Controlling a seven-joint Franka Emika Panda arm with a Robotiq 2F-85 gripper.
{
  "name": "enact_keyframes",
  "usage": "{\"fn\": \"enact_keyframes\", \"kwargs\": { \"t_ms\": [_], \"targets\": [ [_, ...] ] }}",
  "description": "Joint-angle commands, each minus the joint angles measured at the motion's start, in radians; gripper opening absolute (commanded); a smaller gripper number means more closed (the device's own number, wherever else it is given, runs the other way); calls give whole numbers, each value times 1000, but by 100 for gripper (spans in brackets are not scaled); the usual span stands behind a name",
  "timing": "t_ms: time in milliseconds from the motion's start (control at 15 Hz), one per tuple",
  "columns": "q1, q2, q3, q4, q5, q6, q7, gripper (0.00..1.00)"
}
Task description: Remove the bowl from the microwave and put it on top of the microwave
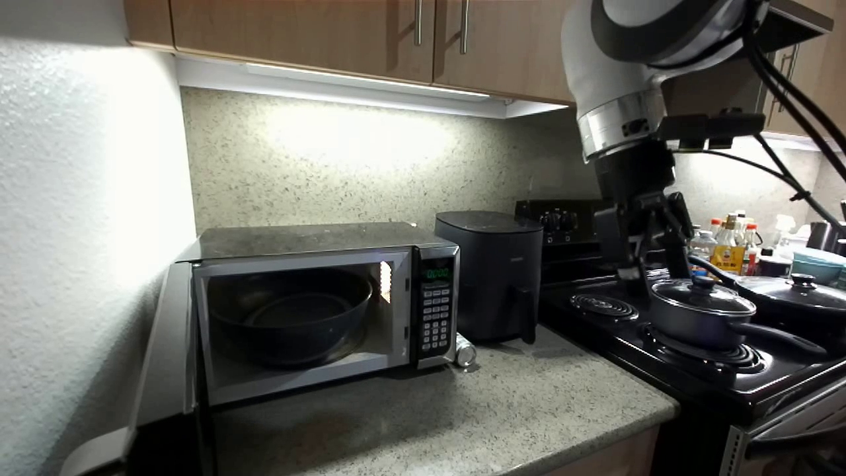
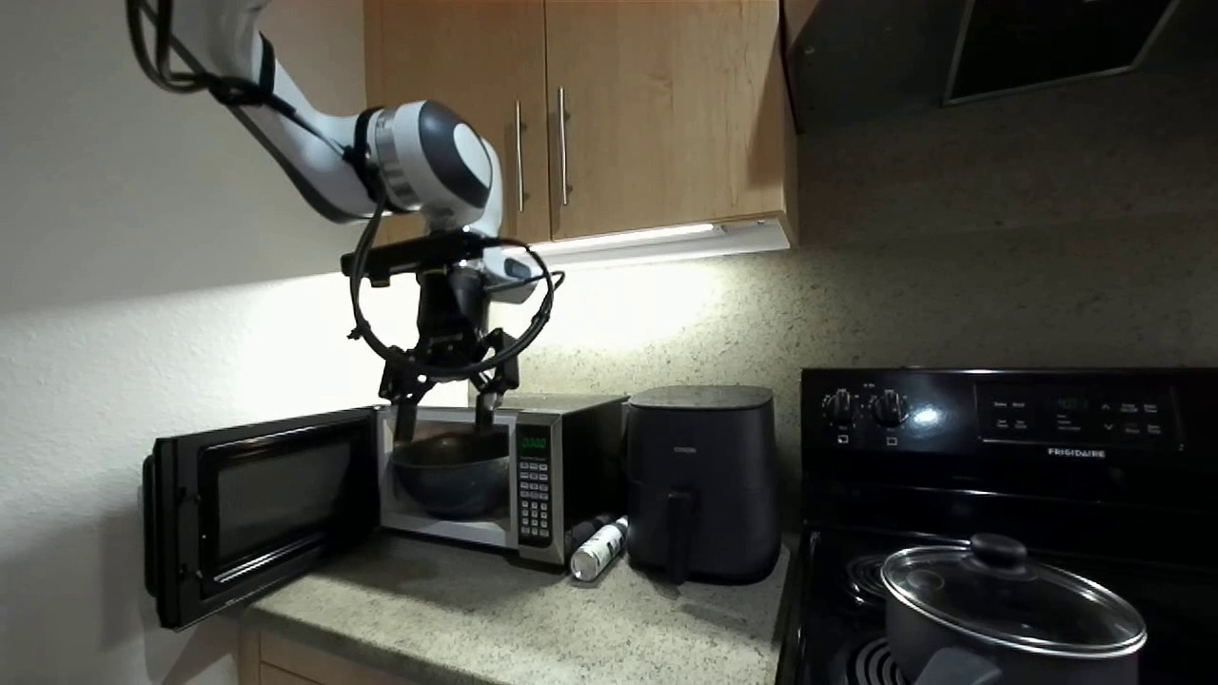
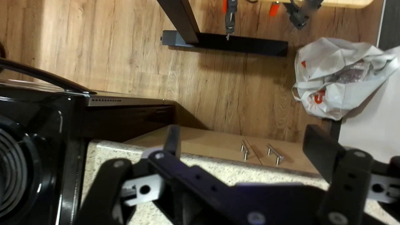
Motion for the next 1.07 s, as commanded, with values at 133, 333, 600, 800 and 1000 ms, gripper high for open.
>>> {"fn": "enact_keyframes", "kwargs": {
  "t_ms": [133,333,600,800,1000],
  "targets": [
    [62,26,48,-28,-22,-2,-26,100],
    [71,32,54,-27,-25,-2,-24,100],
    [69,41,39,-31,35,3,-32,100],
    [82,109,48,-20,189,87,-23,100],
    [105,197,71,-14,357,298,14,100]
  ]
}}
